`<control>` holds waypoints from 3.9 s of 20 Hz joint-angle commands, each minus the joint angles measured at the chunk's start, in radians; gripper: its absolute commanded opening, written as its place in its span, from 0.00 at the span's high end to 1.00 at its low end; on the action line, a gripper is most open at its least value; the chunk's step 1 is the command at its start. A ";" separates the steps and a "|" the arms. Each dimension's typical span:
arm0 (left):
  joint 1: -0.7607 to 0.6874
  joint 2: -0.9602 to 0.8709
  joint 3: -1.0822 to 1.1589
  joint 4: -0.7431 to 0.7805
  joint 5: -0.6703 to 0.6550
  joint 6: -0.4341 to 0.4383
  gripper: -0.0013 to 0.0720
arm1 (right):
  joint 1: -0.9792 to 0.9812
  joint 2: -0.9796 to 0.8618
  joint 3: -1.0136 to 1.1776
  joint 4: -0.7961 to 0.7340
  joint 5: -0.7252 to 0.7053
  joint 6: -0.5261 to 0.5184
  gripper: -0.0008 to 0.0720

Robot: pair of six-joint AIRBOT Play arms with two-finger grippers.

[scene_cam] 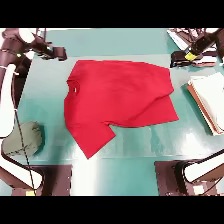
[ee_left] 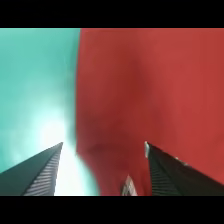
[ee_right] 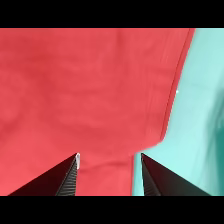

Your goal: Fold the shirts.

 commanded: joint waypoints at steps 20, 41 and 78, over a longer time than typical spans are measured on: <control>0.101 0.774 -1.466 -0.439 0.228 -0.031 0.16 | -0.086 0.603 -0.753 0.285 -0.261 -0.082 0.39; -0.086 0.770 -1.349 -0.384 0.260 -0.030 0.93 | -0.668 0.568 -1.310 0.401 -0.216 -0.150 0.29; -0.086 0.696 -0.037 -0.048 -0.101 -0.042 0.93 | -0.356 0.735 -0.171 0.443 -0.158 -0.140 0.97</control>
